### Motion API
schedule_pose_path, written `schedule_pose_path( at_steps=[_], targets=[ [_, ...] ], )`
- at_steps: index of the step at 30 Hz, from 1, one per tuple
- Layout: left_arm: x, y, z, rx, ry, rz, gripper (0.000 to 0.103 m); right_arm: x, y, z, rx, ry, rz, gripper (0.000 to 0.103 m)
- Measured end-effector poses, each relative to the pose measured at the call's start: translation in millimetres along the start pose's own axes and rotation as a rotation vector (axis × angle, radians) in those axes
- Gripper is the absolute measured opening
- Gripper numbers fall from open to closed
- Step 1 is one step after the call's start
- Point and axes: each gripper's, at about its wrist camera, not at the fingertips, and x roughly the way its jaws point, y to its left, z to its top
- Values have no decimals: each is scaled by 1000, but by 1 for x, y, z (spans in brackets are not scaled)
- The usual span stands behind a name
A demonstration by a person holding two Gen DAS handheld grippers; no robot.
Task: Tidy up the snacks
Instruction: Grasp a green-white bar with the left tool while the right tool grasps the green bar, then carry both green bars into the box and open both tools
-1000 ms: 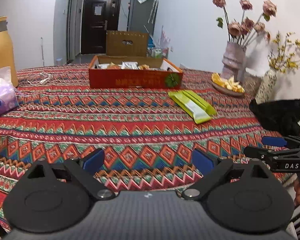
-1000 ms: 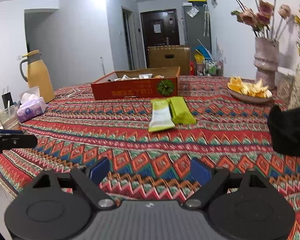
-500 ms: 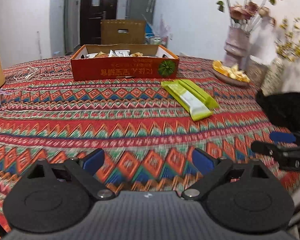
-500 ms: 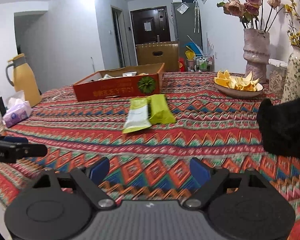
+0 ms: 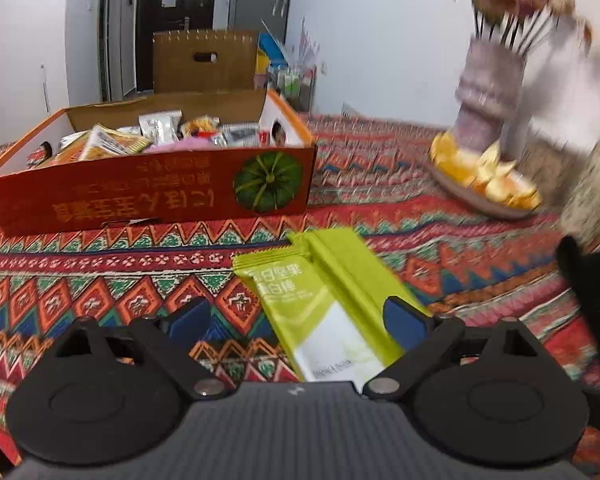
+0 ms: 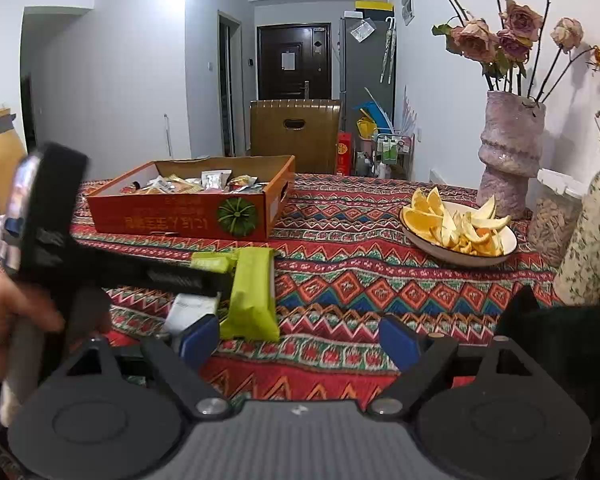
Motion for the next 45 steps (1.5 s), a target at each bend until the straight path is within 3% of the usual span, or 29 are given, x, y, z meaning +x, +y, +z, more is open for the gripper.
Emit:
schedule_pose_path(
  at_steps=[4,7,9,11,16,18,21,26,33,45],
  targets=[
    [10,9,-4,-12,7,-12,89,21,-1,9,-35,15,11,86],
    [14,8,-10,34,-6,-8,86,40,1,16,-54,18,45,86],
    [13,6,-12,86,-14,16,71,60,0,25,-34,33,87,80],
    [8,12,-12,92,-11,22,64,82,1,32,-8,55,123,78],
    [10,37,-7,77,-23,35,56,135,15,36,-2,119,144,69],
    [11,44,-4,64,-29,40,40,148,23,34,-22,124,128,55],
    [9,48,-4,66,-26,28,38,156,32,29,-40,133,112,39],
    [-6,46,-11,91,-13,26,38,143,36,22,-66,133,102,36],
    [-76,55,-48,76,-35,2,38,85,48,-6,-79,140,87,34],
    [-190,90,-115,-89,-42,25,38,-33,77,-64,69,97,113,33]
  ],
)
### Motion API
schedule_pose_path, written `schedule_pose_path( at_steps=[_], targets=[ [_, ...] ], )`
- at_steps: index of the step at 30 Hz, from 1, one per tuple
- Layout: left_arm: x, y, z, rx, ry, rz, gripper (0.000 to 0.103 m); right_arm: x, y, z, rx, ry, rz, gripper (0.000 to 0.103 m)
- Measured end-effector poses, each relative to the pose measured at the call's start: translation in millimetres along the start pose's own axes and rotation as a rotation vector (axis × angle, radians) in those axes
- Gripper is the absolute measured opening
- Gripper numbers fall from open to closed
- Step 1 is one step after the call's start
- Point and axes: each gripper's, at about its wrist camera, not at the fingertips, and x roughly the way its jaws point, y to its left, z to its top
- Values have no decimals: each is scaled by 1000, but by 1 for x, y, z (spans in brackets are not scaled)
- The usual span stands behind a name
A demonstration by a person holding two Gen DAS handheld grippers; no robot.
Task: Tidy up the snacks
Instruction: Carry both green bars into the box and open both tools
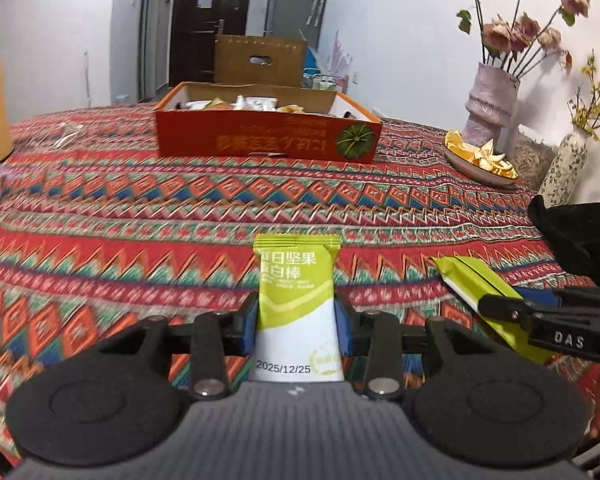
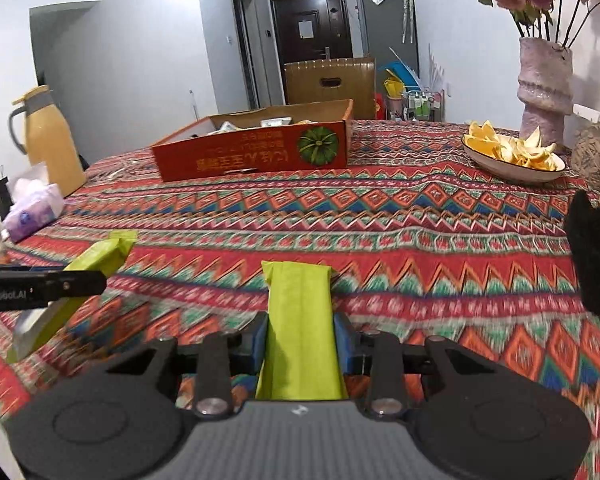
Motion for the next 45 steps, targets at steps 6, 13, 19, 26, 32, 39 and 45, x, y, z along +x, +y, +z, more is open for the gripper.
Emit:
schedule_pose_path(
  at_steps=[6,13,19,26,32,39,45],
  targets=[
    [-33,6,-9,10,-50,-1,38,-26,22,-11,-13,-31,-5,33],
    [-49,15,-8,13,-93,-15,38,-39,38,-10,-25,-55,-18,33],
    [-39,28,18,22,-134,-12,38,-33,33,12,13,-64,40,33],
    [-10,49,93,59,-217,-16,38,-5,32,71,-77,-117,23,33],
    [33,72,166,46,-255,-60,38,40,16,141,-82,-153,90,33],
    [99,91,230,25,-244,-74,38,105,-5,221,-96,-181,79,33],
    [165,108,264,31,-200,-36,38,179,-22,273,-60,-139,83,33]
  ],
)
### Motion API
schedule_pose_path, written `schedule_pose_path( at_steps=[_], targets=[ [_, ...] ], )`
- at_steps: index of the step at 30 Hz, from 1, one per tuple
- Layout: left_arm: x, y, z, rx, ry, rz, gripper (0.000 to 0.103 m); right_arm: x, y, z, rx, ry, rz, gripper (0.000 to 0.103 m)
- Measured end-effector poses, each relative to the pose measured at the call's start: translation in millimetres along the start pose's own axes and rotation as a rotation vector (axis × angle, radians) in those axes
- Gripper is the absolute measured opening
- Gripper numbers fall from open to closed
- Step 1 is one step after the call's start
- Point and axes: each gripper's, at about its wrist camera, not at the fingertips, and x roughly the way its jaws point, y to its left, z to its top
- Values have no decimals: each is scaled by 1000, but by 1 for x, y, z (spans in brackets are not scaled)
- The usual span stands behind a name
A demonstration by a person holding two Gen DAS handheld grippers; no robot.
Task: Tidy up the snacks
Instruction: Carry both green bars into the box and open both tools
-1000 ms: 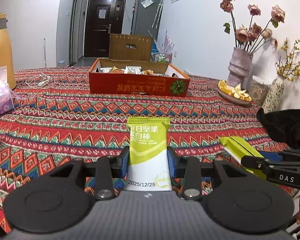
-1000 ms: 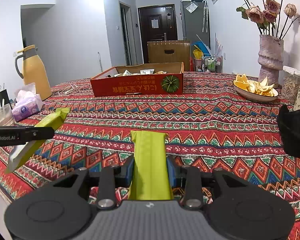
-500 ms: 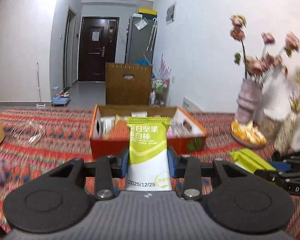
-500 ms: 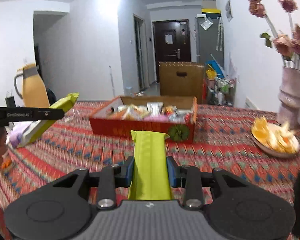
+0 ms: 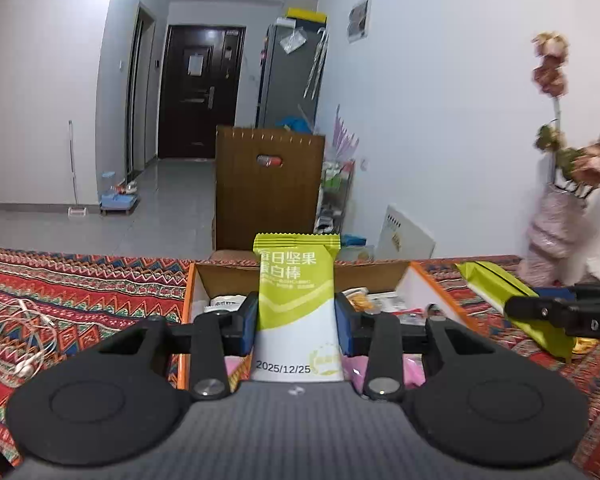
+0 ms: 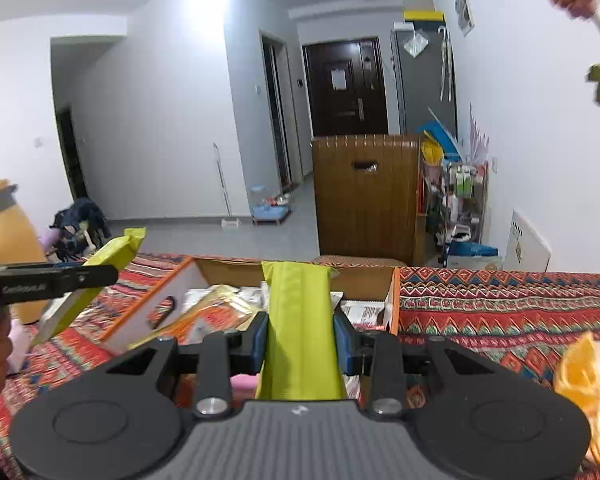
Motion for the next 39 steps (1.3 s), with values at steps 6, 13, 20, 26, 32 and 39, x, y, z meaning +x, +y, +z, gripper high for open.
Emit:
schedule_pose_path(
  at_steps=[6,13,20,26,32,39],
  targets=[
    [71,21,0,-8,91,47,38,95,-20,13,12,92,-71,33],
    [120,32,-23,13,174,92,40,175,-14,8,-76,199,-252,34],
    [121,33,-34,14,173,70,50,183,-19,5,-45,208,-210,41],
    [106,27,-24,15,160,70,54,168,-14,6,-66,200,-213,48],
    [72,23,-9,26,125,73,58,131,-3,14,-84,174,-195,55],
    [11,7,6,23,69,59,75,65,14,28,-96,106,-194,71]
  ],
)
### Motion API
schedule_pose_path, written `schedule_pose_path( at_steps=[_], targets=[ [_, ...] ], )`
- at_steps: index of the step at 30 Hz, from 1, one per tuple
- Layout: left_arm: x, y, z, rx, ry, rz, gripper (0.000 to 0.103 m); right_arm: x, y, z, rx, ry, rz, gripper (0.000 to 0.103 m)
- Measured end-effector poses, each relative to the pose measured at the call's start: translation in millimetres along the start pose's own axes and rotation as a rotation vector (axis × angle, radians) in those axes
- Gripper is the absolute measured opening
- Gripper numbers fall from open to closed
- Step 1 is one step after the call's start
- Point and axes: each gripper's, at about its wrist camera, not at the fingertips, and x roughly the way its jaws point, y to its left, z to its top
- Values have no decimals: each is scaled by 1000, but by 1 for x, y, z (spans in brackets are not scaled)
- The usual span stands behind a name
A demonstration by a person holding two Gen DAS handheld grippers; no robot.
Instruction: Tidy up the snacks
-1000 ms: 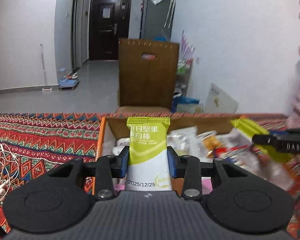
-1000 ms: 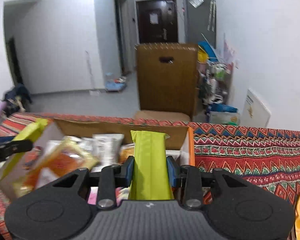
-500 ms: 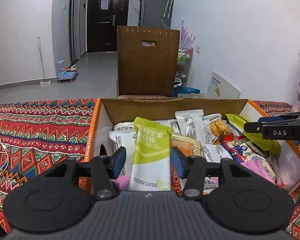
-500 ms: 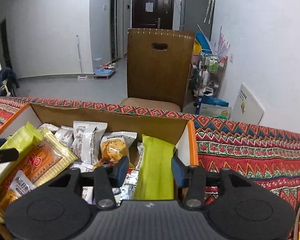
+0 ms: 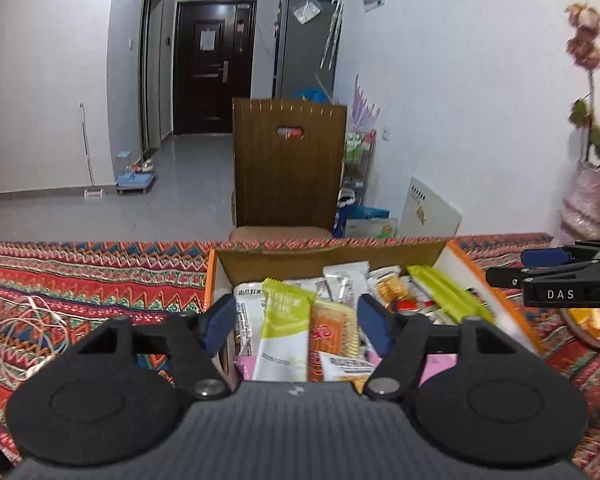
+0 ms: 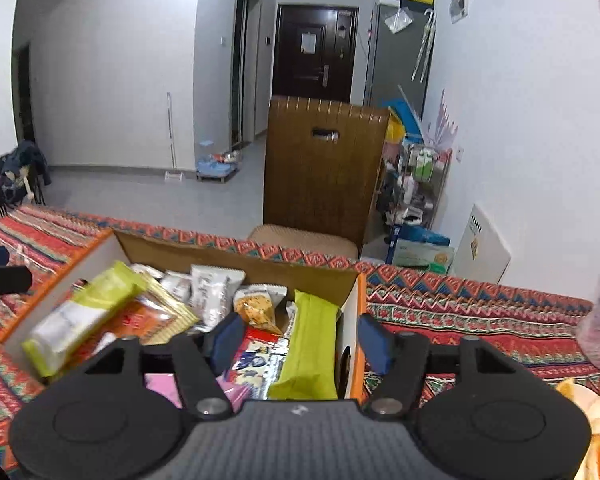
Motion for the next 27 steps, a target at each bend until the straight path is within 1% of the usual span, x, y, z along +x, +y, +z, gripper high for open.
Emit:
schedule_pose_path(
  at_steps=[1,2,3,4,6,8,12,14,15,18,22,27],
  targets=[
    [-10,-2,0,-3,-12,-2,78,-12,2,-1,0,-12,0,75],
    [-21,-5,-1,-8,-26,-4,82,-24,4,-2,-3,-26,1,79],
    [-31,-8,-3,-13,-36,-4,86,-36,6,-4,-7,-40,2,82],
    [-41,-11,-4,-16,-48,-2,88,-49,8,-6,-11,-52,6,83],
    [-64,-19,-9,-8,-82,4,97,-73,10,-9,-15,-76,20,88],
    [-89,-27,-15,13,-122,12,101,-99,12,-15,-13,-106,26,90],
    [-133,-45,-30,55,-175,27,103,-146,17,-31,-14,-147,34,91],
    [-152,-52,-40,69,-193,26,103,-168,21,-43,-10,-164,52,98],
    [-162,-56,-45,72,-202,21,103,-179,23,-49,-8,-173,60,99],
    [-191,-65,-63,70,-227,12,103,-210,29,-71,-9,-201,69,100],
    [-232,-76,-91,76,-262,3,103,-248,39,-102,-48,-235,65,101],
    [-277,-87,-131,86,-290,-17,103,-291,55,-149,-77,-253,55,102]
  ],
)
